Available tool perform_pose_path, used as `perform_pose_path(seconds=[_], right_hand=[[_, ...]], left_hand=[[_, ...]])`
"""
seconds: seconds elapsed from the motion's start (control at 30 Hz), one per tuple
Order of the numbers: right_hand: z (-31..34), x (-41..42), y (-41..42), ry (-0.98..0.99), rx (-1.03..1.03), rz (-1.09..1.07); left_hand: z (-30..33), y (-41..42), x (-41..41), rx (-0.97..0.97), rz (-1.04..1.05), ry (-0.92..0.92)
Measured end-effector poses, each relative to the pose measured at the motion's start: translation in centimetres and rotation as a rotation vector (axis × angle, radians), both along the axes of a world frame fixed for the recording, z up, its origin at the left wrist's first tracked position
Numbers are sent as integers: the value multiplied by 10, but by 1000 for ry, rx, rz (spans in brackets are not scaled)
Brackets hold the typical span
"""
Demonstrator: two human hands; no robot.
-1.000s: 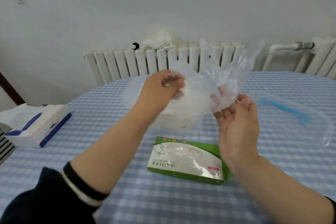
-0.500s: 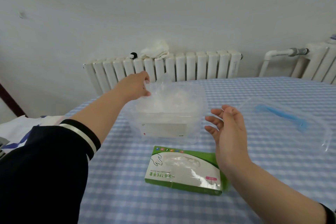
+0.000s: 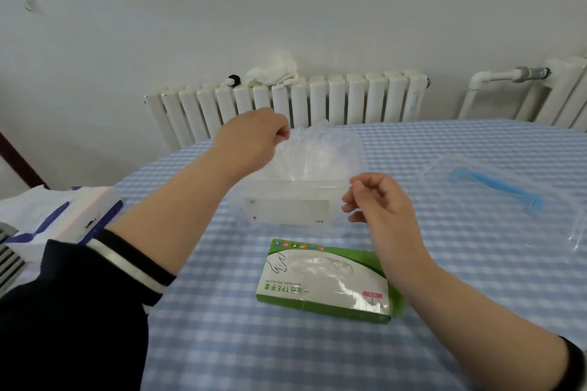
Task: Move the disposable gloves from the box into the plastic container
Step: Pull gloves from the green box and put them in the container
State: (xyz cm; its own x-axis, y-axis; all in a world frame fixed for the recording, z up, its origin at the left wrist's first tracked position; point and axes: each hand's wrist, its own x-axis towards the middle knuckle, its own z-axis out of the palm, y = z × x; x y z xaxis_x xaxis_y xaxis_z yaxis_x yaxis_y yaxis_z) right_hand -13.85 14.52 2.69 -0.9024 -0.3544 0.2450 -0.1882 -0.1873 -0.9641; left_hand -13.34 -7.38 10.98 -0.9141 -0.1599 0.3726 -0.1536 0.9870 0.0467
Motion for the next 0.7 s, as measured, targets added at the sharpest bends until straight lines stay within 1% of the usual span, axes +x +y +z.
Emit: perform_pose_path(seconds=[0.07,0.13,0.17,0.2,0.27,0.37,0.43,0.47,0.53,0.7], right_hand=[[0,-2,0,123,178,127],[-2,-3,0,252,444,252],[-4,-3,1,315,592,301],[-6,-3,1,362,721,343],[-10,-3,3,404,881,432],[-14,-6,2,469,974,528],[-16,-9,1,423,948,550],[-17,-9,1,401,926,553],[-19,-8,-1,399,903,547],[-22,-5,-5,437,914,521]], left_hand=[[-8,21,17,150,-104,227],[-24,42,40,349,-255,380],[-36,50,52,424,-324,399],[-49,54,62,468,-374,380],[-76,57,78,521,-410,263],[-110,53,94,609,-353,-44],[-126,49,100,587,-305,-212],[-131,49,103,553,-287,-254],[-135,50,104,505,-274,-274],[-136,52,105,548,-272,-255]])
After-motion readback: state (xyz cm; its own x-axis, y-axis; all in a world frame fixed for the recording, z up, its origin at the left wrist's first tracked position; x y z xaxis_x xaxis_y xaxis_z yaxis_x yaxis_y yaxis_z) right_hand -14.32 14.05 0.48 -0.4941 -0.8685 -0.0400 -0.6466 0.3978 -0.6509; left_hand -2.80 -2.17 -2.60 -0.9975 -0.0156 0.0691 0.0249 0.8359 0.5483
